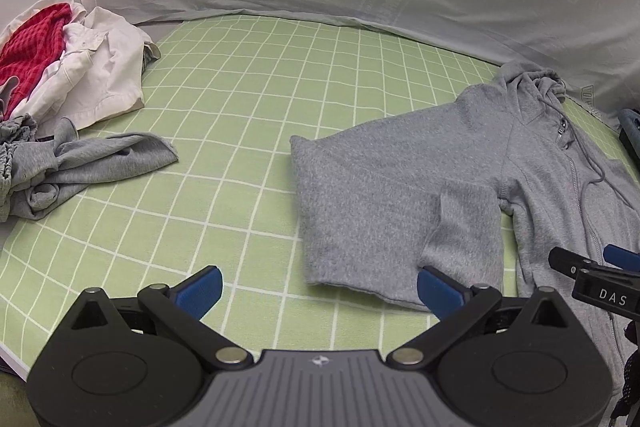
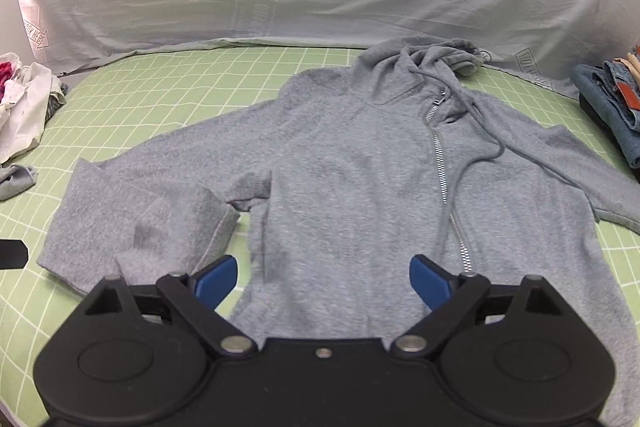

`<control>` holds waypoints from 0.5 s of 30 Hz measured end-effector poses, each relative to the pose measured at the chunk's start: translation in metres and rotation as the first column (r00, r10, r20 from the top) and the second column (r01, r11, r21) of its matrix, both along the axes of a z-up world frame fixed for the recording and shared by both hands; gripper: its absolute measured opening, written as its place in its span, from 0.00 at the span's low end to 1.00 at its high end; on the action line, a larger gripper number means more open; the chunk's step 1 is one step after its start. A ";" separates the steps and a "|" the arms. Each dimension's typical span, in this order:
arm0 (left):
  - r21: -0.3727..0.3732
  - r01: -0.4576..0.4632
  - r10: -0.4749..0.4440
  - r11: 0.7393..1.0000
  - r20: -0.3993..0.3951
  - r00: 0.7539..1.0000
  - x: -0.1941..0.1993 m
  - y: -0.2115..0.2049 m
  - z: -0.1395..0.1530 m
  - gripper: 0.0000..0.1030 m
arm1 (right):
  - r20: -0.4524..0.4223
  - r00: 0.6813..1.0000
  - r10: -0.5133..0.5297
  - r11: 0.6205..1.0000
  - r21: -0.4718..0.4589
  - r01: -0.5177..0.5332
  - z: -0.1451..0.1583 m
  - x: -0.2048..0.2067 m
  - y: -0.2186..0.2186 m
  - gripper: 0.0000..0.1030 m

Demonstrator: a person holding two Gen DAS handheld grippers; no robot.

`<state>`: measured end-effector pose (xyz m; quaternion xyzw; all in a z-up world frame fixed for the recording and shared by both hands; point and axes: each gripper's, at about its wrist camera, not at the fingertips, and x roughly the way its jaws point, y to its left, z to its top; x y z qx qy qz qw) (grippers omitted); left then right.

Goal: Fold clothes

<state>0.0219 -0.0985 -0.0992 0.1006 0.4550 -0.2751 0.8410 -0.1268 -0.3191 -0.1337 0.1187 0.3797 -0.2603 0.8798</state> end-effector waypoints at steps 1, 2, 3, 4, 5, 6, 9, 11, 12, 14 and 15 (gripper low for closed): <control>0.004 0.006 -0.006 1.000 -0.001 1.000 0.003 0.003 -0.001 0.99 | 0.003 1.000 0.012 1.000 0.002 -0.012 -0.001 0.005 0.006 0.93; 0.007 0.013 -0.013 1.000 -0.001 1.000 0.006 0.006 -0.002 0.99 | 0.003 1.000 0.029 1.000 0.007 -0.029 -0.003 0.010 0.011 0.97; 0.011 0.019 -0.019 1.000 -0.002 1.000 0.008 0.009 -0.003 0.99 | 0.000 0.999 0.046 0.999 0.013 -0.046 -0.005 0.015 0.017 0.98; 0.014 0.026 -0.025 1.000 -0.002 1.000 0.011 0.012 -0.005 0.99 | -0.012 0.998 0.066 0.998 0.019 -0.065 -0.008 0.020 0.023 0.99; 0.016 0.027 -0.027 1.000 -0.002 1.000 0.013 0.014 -0.005 0.99 | -0.029 0.996 0.083 0.996 0.025 -0.083 -0.011 0.025 0.028 0.99; 0.016 0.028 -0.028 0.999 -0.003 1.000 0.016 0.017 -0.006 0.99 | -0.043 0.994 0.097 0.995 0.022 -0.096 -0.014 0.029 0.034 0.99; 0.018 0.032 -0.032 0.999 -0.003 0.999 0.021 0.023 -0.008 0.99 | -0.087 0.988 0.130 0.991 -0.025 -0.132 -0.020 0.037 0.050 0.99; 0.017 0.035 -0.035 0.999 -0.006 0.999 0.024 0.025 -0.009 0.99 | -0.117 0.983 0.138 0.988 -0.053 -0.145 -0.023 0.041 0.056 0.99; 0.016 0.037 -0.037 0.999 -0.007 0.999 0.025 0.026 -0.010 0.99 | -0.131 0.982 0.139 0.987 -0.065 -0.149 -0.024 0.044 0.058 1.00; 0.016 0.039 -0.039 0.999 -0.012 0.999 0.027 0.026 -0.012 0.99 | -0.162 0.976 0.143 0.983 -0.092 -0.160 -0.027 0.048 0.062 1.00; 0.015 0.040 -0.040 0.999 -0.014 0.999 0.028 0.027 -0.013 0.99 | -0.185 0.971 0.150 0.978 -0.113 -0.172 -0.029 0.050 0.065 1.00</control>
